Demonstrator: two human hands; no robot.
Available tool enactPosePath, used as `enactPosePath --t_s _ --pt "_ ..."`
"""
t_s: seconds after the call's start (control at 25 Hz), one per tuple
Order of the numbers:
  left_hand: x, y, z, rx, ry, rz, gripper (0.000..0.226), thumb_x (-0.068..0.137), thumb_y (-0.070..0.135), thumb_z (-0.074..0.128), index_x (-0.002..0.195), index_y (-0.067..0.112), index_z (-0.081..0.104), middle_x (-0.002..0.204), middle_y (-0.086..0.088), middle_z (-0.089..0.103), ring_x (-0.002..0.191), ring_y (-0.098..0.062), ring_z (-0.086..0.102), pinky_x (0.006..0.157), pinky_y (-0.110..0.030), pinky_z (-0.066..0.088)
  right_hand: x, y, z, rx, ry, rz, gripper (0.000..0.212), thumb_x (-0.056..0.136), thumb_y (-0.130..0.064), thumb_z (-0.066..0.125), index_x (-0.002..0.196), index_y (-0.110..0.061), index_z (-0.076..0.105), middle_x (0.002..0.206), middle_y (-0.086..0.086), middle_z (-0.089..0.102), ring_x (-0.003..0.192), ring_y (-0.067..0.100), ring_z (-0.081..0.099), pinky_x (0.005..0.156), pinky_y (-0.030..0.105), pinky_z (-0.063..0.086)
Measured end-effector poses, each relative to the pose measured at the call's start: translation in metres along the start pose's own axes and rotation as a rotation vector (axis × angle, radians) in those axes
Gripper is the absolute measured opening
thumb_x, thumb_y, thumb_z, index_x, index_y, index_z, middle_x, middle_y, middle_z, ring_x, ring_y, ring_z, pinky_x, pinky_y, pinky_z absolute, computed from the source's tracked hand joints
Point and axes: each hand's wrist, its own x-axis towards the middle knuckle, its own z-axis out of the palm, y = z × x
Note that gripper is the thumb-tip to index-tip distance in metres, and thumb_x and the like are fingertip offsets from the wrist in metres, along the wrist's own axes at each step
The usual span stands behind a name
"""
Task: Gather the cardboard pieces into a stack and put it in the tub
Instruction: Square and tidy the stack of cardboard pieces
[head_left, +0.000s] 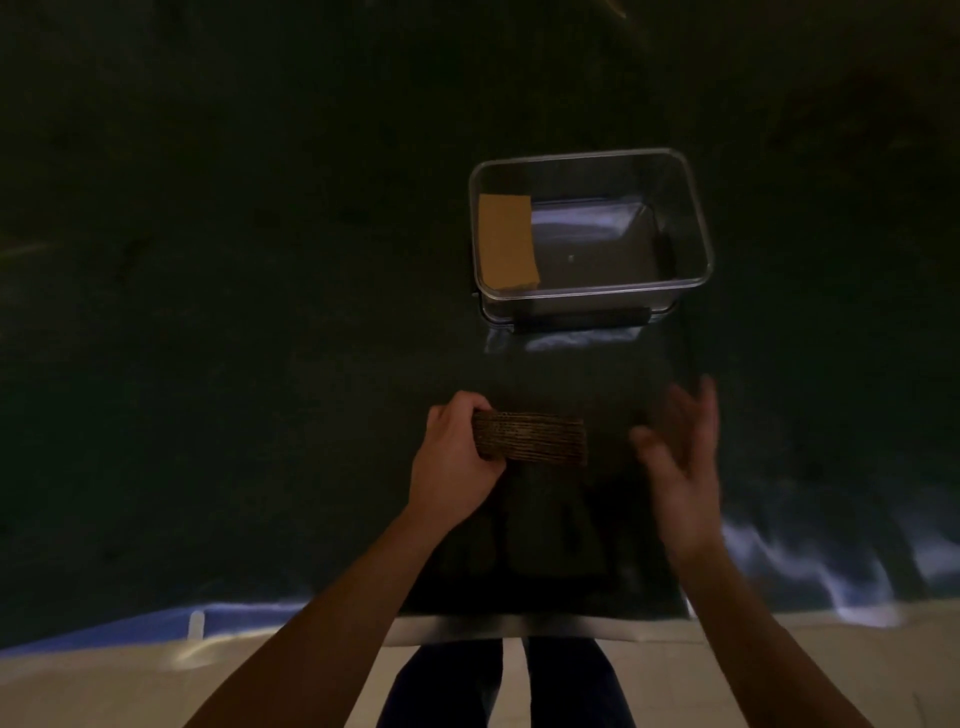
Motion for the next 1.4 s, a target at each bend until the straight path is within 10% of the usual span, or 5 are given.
enactPosePath --t_s 0.12,0.56,0.84,1.0,1.4 --pt "-0.001 -0.002 0.004 -0.002 0.018 -0.005 0.050 0.070 0.014 0.075 0.103 0.036 0.043 0.111 0.005 0.047 0.095 -0.004 0.047 0.078 -0.030 0.048 -0.022 0.009 0.025 0.166 0.205 0.056 0.075 0.095 -0.017 0.049 0.154 -0.041 0.010 0.163 -0.010 0.019 0.144 0.009 0.026 0.118 0.042 0.025" --pt "-0.002 -0.004 0.007 -0.055 0.072 -0.024 0.047 0.071 0.013 0.073 0.103 0.032 0.045 0.108 0.001 0.051 0.096 -0.009 0.048 0.076 -0.027 0.043 -0.020 0.016 0.057 -0.046 -0.104 0.144 0.080 0.088 0.003 0.049 0.154 -0.033 0.022 0.153 -0.001 0.040 0.134 0.011 0.044 0.112 0.039 0.038" --pt "-0.002 -0.006 0.005 -0.060 0.056 -0.011 0.047 0.070 0.012 0.071 0.102 0.033 0.043 0.108 0.001 0.051 0.095 -0.007 0.047 0.074 -0.023 0.041 -0.021 0.024 0.059 -0.050 -0.151 0.122 0.088 0.084 0.015 0.045 0.155 -0.030 0.019 0.151 -0.005 0.038 0.119 -0.015 0.046 0.093 0.008 0.042" --pt "-0.003 -0.006 0.006 -0.052 0.062 -0.022 0.048 0.071 0.010 0.071 0.101 0.034 0.042 0.108 0.001 0.049 0.093 -0.006 0.045 0.075 -0.024 0.041 -0.020 0.027 0.051 0.002 -0.064 0.116 0.090 0.080 0.007 0.047 0.155 -0.030 0.016 0.153 -0.008 0.037 0.139 0.006 0.037 0.095 0.012 0.042" --pt "-0.002 -0.005 -0.003 -0.012 -0.011 0.019 0.050 0.070 0.007 0.071 0.105 0.030 0.044 0.105 0.007 0.045 0.099 -0.009 0.047 0.080 -0.027 0.044 0.022 0.004 0.040 -0.866 -0.380 -0.177 0.066 0.066 -0.027 0.083 0.125 -0.029 0.055 0.119 -0.009 0.052 0.107 0.015 0.059 0.090 0.033 0.051"
